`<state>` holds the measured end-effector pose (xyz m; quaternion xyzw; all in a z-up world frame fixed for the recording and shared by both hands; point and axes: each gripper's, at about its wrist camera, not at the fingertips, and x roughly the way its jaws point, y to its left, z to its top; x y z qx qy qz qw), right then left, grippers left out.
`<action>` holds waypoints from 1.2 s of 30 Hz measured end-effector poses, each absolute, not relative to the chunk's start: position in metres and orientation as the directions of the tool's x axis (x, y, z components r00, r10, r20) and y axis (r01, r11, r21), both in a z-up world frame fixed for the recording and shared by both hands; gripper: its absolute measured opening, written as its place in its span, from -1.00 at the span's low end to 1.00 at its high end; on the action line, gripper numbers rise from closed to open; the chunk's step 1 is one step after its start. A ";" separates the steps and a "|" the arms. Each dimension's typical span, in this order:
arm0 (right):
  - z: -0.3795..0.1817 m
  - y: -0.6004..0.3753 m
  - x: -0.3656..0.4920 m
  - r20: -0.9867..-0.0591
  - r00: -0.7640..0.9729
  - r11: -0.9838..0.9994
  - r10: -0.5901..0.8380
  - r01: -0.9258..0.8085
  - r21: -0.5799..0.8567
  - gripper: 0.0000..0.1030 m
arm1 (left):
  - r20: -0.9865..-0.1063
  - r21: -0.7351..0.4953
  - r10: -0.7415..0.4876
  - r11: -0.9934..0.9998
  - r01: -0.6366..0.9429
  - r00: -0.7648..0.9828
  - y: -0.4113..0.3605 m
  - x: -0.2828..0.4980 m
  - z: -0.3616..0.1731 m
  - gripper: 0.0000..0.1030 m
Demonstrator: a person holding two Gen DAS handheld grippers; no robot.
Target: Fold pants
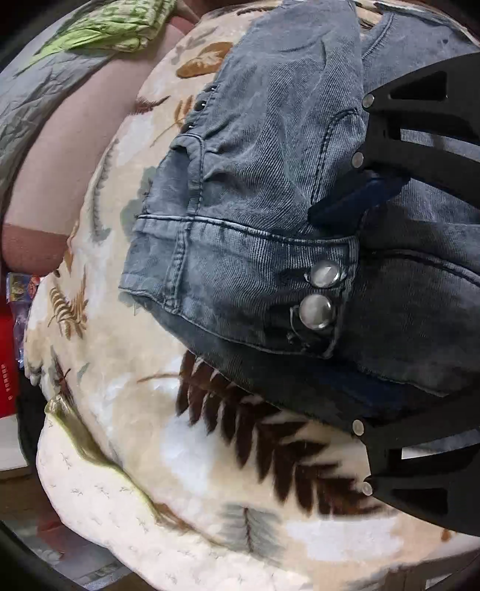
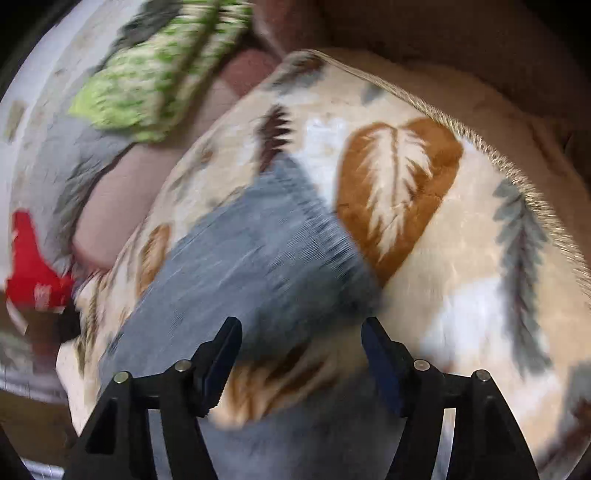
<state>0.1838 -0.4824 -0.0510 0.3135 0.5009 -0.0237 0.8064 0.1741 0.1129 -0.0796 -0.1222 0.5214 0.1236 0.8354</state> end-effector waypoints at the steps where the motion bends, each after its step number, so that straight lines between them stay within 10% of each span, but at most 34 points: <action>1: -0.034 -0.478 0.167 -0.807 0.532 0.815 0.258 0.329 0.477 0.43 | -0.889 -0.091 0.085 0.930 -0.356 0.450 0.114 0.168 -0.073 0.54; 13: -0.011 -0.411 -0.002 -0.727 0.653 0.880 0.210 0.198 0.432 0.60 | -0.753 -0.125 0.033 0.973 -0.192 0.658 0.067 0.060 -0.019 0.54; 36: -0.028 -0.412 -0.018 -0.710 0.658 0.853 0.251 0.196 0.484 0.60 | -0.776 -0.112 -0.022 0.988 -0.102 0.631 0.037 0.042 -0.021 0.54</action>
